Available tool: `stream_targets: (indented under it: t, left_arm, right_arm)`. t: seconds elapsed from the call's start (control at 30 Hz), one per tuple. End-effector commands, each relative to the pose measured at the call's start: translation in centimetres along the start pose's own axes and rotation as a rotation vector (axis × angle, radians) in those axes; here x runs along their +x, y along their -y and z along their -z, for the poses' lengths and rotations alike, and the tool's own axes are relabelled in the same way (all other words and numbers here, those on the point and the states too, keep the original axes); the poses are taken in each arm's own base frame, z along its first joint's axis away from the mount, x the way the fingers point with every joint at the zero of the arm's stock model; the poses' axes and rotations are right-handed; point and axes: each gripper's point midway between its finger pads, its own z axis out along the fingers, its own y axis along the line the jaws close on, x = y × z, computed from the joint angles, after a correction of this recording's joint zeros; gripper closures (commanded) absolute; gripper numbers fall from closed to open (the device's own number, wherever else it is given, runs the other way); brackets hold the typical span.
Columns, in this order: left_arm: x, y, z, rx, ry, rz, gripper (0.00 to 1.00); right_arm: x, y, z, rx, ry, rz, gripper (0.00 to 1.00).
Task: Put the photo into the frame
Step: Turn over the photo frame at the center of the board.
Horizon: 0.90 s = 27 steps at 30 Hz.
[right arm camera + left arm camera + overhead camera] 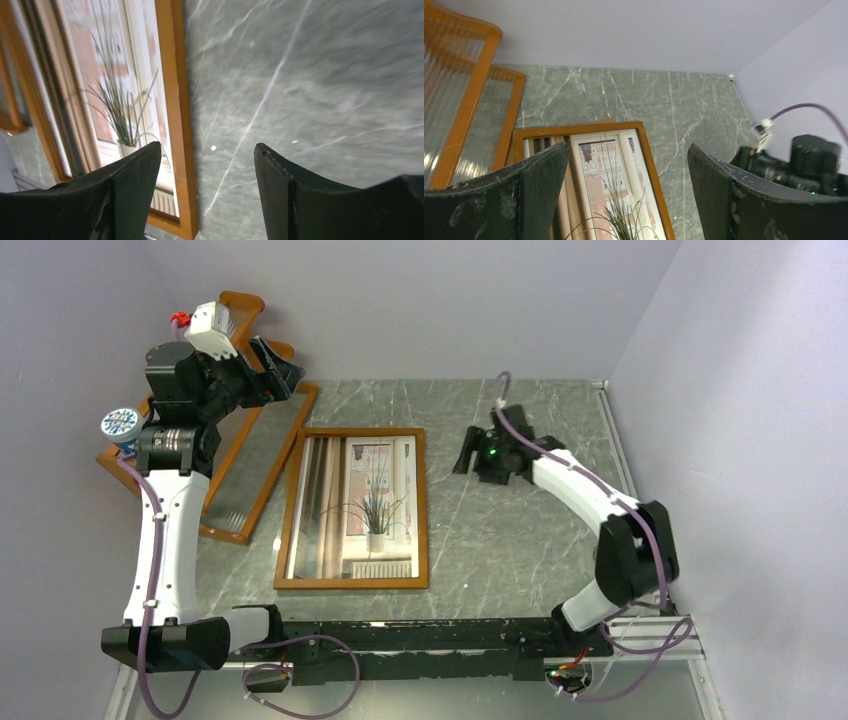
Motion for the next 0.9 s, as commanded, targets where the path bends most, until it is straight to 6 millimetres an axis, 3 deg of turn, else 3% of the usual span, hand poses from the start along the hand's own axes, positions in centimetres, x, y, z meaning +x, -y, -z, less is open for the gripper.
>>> stream_targets:
  t: [0.0, 0.2, 0.27, 0.4, 0.6, 0.87]
  left_arm:
    - [-0.3, -0.3, 1.0, -0.032, 0.031, -0.012, 0.06]
    - [0.7, 0.2, 1.1, -0.001, 0.009, 0.015, 0.06]
    - [0.9, 0.1, 1.2, -0.006, 0.006, 0.035, 0.06]
    - [1.6, 0.4, 1.1, 0.007, -0.017, 0.084, 0.06]
    - [2.5, 0.0, 1.1, -0.009, -0.035, 0.129, 0.06]
    - [2.9, -0.1, 1.3, -0.016, -0.034, 0.138, 0.06]
  right_arm:
    - [2.2, -4.3, -2.0, 0.011, -0.040, 0.022, 0.28]
    - [6.3, -6.8, -5.2, 0.058, -0.158, 0.101, 0.30]
    - [7.5, -7.2, -6.0, 0.081, -0.203, 0.126, 0.35]
    - [9.0, -6.5, -7.0, 0.156, -0.263, 0.145, 0.42]
    - [10.1, -5.3, -7.3, 0.232, -0.283, 0.163, 0.43]
    - [11.5, -5.2, -8.1, 0.222, -0.318, 0.157, 0.51]
